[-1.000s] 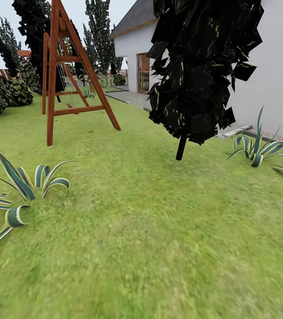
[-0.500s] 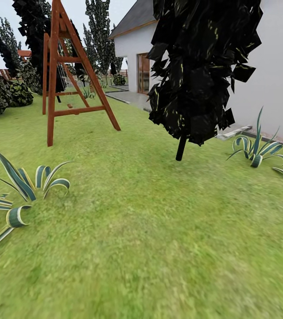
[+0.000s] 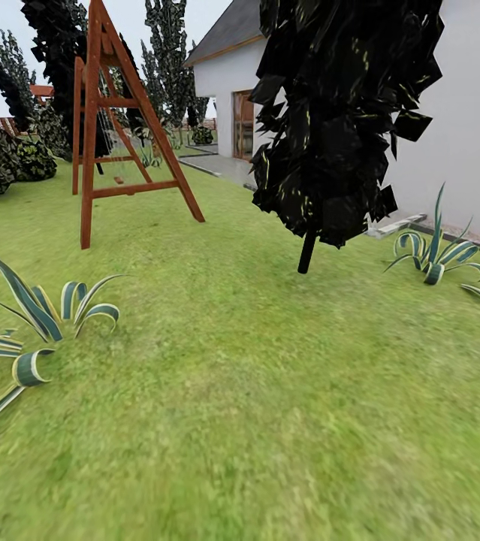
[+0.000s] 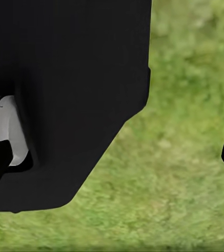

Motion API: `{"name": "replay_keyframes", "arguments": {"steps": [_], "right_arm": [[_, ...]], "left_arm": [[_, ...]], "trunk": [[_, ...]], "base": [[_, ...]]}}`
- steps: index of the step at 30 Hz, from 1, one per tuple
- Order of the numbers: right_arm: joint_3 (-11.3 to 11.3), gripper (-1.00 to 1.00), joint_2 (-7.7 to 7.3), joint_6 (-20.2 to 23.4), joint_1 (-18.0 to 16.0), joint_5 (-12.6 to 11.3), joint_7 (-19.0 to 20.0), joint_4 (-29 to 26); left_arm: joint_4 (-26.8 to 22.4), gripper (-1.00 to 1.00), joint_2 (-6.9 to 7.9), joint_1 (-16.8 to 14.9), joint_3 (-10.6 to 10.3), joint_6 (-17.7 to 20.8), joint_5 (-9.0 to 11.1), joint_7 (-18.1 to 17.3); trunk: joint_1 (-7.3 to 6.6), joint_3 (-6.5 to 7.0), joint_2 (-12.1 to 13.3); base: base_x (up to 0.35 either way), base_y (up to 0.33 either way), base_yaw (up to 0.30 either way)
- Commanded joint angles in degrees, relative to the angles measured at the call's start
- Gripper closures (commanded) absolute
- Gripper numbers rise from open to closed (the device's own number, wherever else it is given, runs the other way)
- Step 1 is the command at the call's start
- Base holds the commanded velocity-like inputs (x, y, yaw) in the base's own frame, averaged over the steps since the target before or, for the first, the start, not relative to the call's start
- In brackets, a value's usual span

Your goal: Take the three Easter eggs out of the wicker basket on the lawn in the garden, then place them on the lawn next to a single tree (choose any tree) so that all three eggs are next to the same tree and none are left in the basket.

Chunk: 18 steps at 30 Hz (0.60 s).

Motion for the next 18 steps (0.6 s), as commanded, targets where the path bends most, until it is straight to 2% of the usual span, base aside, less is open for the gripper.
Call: {"name": "replay_keyframes", "arguments": {"steps": [1,18], "right_arm": [[-0.1,-1.0,0.01,-0.1,0.0,0.0,-0.1,0.0],[-0.1,-1.0,0.01,-0.1,0.0,0.0,-0.1,0.0]], "left_arm": [[0.0,-1.0,0.01,0.0,-0.1,-0.2,0.0,0.0],[0.0,-1.0,0.05,0.0,-0.3,-0.4,0.0,-0.1]], "trunk": [[-0.21,0.12,0.4],[-3.95,3.18,7.2]], "base": [[0.0,0.0,0.0],[0.0,0.0,0.0]]}}
